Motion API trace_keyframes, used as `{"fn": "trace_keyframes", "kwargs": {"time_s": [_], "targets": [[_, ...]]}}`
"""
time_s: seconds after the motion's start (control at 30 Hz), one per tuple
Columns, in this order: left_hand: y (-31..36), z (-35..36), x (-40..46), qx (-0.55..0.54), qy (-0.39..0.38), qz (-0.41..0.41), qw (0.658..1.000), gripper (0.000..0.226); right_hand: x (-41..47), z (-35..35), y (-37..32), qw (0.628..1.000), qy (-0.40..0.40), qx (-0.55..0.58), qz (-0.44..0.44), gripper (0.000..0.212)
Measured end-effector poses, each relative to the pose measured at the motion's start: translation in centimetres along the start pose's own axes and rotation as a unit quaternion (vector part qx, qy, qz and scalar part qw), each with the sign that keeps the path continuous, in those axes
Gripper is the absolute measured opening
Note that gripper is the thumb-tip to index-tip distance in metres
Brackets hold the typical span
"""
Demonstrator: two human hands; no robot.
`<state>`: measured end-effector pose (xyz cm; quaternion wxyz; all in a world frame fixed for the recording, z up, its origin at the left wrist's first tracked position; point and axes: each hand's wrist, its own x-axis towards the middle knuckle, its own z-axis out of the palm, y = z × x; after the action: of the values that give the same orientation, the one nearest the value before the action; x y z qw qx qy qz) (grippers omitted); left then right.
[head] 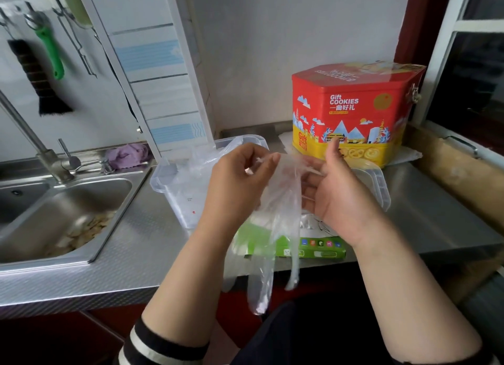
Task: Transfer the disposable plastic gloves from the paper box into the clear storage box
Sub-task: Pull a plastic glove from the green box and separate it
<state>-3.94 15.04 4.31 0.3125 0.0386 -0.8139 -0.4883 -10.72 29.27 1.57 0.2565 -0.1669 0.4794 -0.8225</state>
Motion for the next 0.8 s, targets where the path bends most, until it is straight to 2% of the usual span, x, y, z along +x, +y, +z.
{"fn": "trace_keyframes", "kwargs": {"time_s": [0.03, 0.1, 0.2, 0.33, 0.47, 0.53, 0.63, 0.67, 0.7, 0.73, 0.8], "targets": [[0.0, 0.1, 0.1, 0.023, 0.004, 0.009, 1.0, 0.017, -0.2, 0.3, 0.1, 0.998, -0.051, -0.024, 0.009, 0.072], [-0.5, 0.3, 0.1, 0.049, 0.011, 0.015, 0.999, 0.014, -0.6, 1.3, 0.8, 0.993, -0.1, -0.067, 0.007, 0.06], [-0.7, 0.3, -0.2, 0.034, 0.023, -0.004, 0.999, 0.012, -0.4, 2.0, 1.8, 0.994, -0.038, -0.103, 0.005, 0.03], [-0.8, -1.0, -0.2, -0.025, 0.059, -0.038, 0.997, 0.013, -0.3, 0.8, 1.3, 0.988, 0.004, -0.15, 0.024, 0.014], [-1.9, -2.3, -0.1, -0.031, 0.101, -0.052, 0.993, 0.012, -0.6, -0.1, 0.8, 0.982, -0.011, -0.185, 0.025, 0.01], [-2.6, -2.8, -0.2, 0.003, 0.118, -0.045, 0.992, 0.011, -0.8, -0.4, 0.4, 0.983, -0.011, -0.183, 0.034, 0.011], [-3.2, -3.7, -0.3, 0.087, 0.185, 0.002, 0.979, 0.01, -0.9, -0.8, -0.2, 0.982, -0.016, -0.182, 0.043, 0.017], [-3.1, -4.0, -0.3, 0.095, 0.183, 0.027, 0.978, 0.016, -0.9, -0.7, -0.2, 0.98, -0.027, -0.19, 0.046, 0.018], [-2.8, -4.1, -0.3, 0.088, 0.143, 0.047, 0.985, 0.029, -0.9, -0.6, -0.3, 0.977, -0.041, -0.203, 0.048, 0.018], [-2.3, -4.0, -0.3, 0.084, 0.065, 0.06, 0.993, 0.045, -0.9, -0.4, -0.2, 0.973, -0.053, -0.219, 0.046, 0.018], [-1.3, -3.1, 0.0, 0.164, -0.108, 0.067, 0.978, 0.082, -0.8, 0.1, -0.1, 0.964, -0.069, -0.255, 0.038, 0.018]]}}
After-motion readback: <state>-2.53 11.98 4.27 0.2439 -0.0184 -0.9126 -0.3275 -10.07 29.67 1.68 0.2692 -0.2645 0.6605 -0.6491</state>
